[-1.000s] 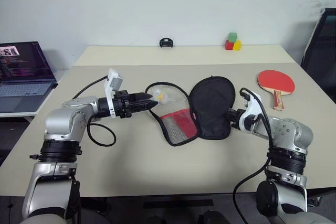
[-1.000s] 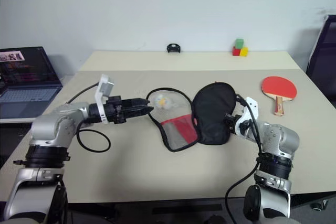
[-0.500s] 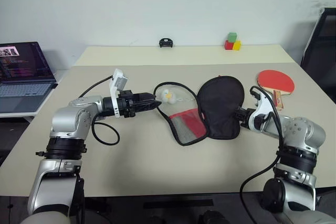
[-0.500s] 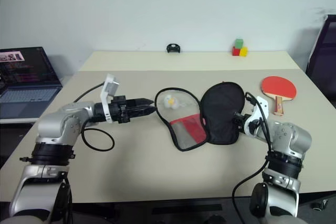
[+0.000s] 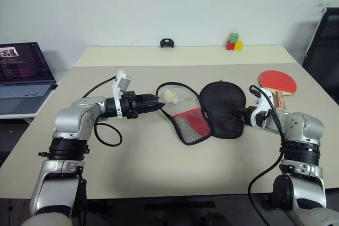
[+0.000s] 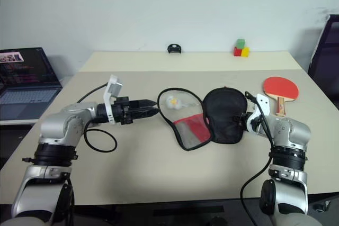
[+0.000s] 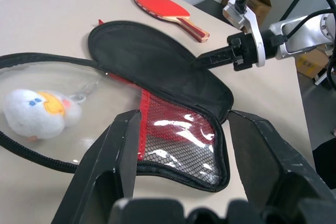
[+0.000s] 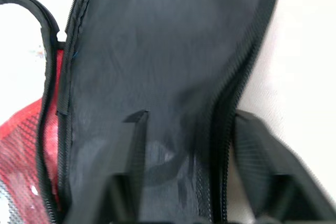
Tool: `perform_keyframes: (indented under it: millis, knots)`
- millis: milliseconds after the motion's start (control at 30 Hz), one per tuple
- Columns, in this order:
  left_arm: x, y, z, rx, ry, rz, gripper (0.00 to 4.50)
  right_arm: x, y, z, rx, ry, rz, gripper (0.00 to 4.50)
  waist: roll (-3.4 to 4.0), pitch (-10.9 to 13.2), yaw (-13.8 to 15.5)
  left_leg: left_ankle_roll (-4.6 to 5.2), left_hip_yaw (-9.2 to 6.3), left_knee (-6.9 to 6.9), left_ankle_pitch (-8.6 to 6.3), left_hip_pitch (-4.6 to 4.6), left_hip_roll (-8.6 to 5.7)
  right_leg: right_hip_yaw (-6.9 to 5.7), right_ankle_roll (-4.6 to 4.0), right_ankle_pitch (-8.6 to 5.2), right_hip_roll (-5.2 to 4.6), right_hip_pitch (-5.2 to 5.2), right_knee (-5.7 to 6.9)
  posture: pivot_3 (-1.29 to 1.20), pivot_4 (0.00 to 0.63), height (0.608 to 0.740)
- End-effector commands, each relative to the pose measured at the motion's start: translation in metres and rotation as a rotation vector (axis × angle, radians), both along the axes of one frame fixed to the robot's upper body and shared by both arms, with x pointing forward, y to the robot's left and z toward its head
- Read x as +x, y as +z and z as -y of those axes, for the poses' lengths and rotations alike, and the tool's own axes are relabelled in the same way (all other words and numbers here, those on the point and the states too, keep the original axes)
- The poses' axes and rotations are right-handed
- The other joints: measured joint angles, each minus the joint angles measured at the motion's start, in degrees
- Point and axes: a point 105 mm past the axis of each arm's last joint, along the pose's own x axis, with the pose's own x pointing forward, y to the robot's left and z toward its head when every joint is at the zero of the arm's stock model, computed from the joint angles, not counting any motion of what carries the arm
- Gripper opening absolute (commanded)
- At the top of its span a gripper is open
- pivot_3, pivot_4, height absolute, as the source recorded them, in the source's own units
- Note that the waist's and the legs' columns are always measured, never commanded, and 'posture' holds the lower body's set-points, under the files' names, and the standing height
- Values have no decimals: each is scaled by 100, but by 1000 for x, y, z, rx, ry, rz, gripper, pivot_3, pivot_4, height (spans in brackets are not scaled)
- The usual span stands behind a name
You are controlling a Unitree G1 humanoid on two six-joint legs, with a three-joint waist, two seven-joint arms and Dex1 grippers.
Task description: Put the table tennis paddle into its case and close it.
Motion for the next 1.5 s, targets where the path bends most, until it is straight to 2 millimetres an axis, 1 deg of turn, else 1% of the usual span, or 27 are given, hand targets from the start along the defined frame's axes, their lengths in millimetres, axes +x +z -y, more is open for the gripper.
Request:
perform_keyframes:
  millis: [33,133,300,400,533,567,600,667,867,933,1100,1267,1400,1500]
  knots:
    - [-4,13,-1,-2,-6,56,2844,-5,27,17,-95,-24,127,2582,0,0,8,0,-1,0,0,0,0,0,0,0,0,0,0,0,150,740]
    - [-5,11,-2,-1,0,54,2844,-17,38,23,-124,-6,179,2582,0,0,29,1,-2,-1,-1,-4,1,-1,0,0,0,0,-3,0,150,740]
    - [-6,10,0,-11,4,51,2844,-31,52,25,-156,40,279,2582,0,0,25,2,-1,0,-1,-1,3,2,0,0,3,1,0,0,150,740]
    - [-6,10,0,-13,8,53,2844,-31,56,36,-217,4,316,3129,0,0,32,5,-2,0,-2,1,4,0,0,0,4,5,0,0,150,740]
    - [-4,17,0,-29,20,71,2844,-19,57,65,-311,-122,334,4445,0,0,39,5,-2,4,-3,2,3,-1,0,0,4,6,-1,0,150,740]
    - [-4,19,0,-38,20,75,2844,-17,56,71,-323,-143,336,4445,0,0,39,5,-1,4,-3,2,3,-1,0,0,4,6,-1,0,150,740]
    - [-3,20,2,-40,18,79,2844,-10,55,84,-357,-191,335,4445,0,0,39,5,-1,5,-2,2,3,-1,0,0,4,7,-1,0,150,740]
    - [-3,21,4,-39,13,83,2844,-1,53,98,-399,-240,334,4445,0,0,35,5,3,6,-2,3,3,1,0,0,4,7,0,0,150,740]
    - [-4,22,9,-32,0,93,2844,27,37,114,-434,-287,311,4445,0,0,-11,4,8,5,0,5,5,4,-1,0,6,7,-1,0,150,740]
    - [-4,22,10,-32,-1,94,2844,33,32,117,-427,-299,303,4445,0,0,-11,2,13,5,1,6,5,7,-1,0,6,7,0,0,150,740]
    - [-4,22,11,-32,-5,96,2844,45,20,120,-472,-321,282,4445,0,0,-12,-16,16,4,11,5,5,9,-1,0,6,7,-3,0,150,740]
    - [-5,23,12,-28,-7,97,2844,47,12,124,-510,-362,270,4445,0,0,-12,-17,18,4,12,4,6,11,-1,0,5,7,-3,0,150,740]
    - [-6,23,10,-24,-2,97,2844,48,1,117,-520,-353,251,4445,0,0,-21,-18,19,4,12,5,6,12,-1,0,6,7,-3,0,150,740]
    - [-6,24,10,-23,-1,95,2844,47,-2,118,-500,-382,243,4445,0,0,-24,-18,20,4,12,5,7,14,-1,0,6,7,-2,0,150,740]
